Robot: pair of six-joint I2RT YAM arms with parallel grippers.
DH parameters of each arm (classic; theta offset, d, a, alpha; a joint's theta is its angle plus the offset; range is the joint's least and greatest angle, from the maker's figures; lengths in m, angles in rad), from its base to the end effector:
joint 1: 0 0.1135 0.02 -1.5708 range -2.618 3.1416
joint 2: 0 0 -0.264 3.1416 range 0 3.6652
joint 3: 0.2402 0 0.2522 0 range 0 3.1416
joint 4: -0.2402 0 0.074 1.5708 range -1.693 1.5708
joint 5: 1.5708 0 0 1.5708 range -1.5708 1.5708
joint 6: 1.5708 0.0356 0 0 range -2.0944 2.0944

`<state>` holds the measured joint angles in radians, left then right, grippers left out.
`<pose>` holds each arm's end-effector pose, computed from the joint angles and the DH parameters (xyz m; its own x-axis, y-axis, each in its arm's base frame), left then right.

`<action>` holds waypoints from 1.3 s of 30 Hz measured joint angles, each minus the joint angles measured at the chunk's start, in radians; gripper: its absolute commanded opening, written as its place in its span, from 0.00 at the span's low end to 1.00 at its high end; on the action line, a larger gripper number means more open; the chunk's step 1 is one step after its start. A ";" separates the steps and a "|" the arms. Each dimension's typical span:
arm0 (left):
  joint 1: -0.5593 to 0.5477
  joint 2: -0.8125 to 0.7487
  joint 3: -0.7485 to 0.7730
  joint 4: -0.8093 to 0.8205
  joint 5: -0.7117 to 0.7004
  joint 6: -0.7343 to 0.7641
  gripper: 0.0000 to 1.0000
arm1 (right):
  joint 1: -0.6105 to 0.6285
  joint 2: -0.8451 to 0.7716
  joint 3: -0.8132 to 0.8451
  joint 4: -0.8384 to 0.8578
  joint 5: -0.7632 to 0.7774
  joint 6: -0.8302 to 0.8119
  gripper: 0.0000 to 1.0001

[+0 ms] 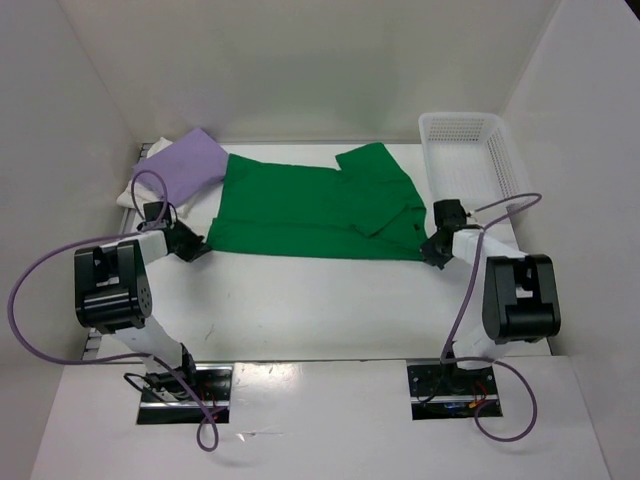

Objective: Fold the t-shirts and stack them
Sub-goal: Fold the flattened tshirt in 1/3 of the way

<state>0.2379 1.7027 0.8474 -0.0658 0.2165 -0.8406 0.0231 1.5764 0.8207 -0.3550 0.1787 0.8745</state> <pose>0.3191 0.0695 0.1431 -0.4388 -0.8551 -0.2761 -0.6458 0.5137 -0.5648 0.2894 0.0004 0.1555 -0.5314 0.7429 -0.4070 0.7233 0.6480 0.2385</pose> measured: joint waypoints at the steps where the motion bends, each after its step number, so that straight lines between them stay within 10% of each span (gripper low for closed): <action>1: 0.006 -0.014 -0.015 -0.004 0.001 0.000 0.03 | -0.006 -0.024 -0.017 -0.012 -0.002 0.004 0.00; 15: 0.066 -0.397 -0.223 -0.352 -0.001 -0.013 0.09 | 0.002 -0.510 -0.117 -0.322 -0.116 0.084 0.10; 19: 0.067 -0.420 -0.223 -0.459 0.019 -0.042 0.51 | 0.035 -0.565 -0.072 -0.426 -0.118 0.096 0.47; 24: 0.074 -0.436 -0.175 -0.549 0.006 -0.051 0.43 | 0.036 -0.608 -0.002 -0.477 -0.109 0.063 0.58; 26: 0.075 -0.436 -0.108 -0.562 -0.004 -0.037 0.35 | 0.038 -0.606 0.016 -0.472 -0.110 0.047 0.50; 30: 0.063 -0.438 -0.024 -0.478 -0.009 0.009 0.28 | 0.063 -0.544 0.027 -0.418 -0.138 0.015 0.02; 39: -0.317 -0.427 -0.032 -0.262 -0.031 0.075 0.00 | 0.235 -0.208 0.002 -0.129 -0.192 0.014 0.00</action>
<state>-0.0788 1.2755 0.8154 -0.3275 0.1852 -0.7654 0.2581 1.3685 0.8230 -0.4835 -0.0132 0.8883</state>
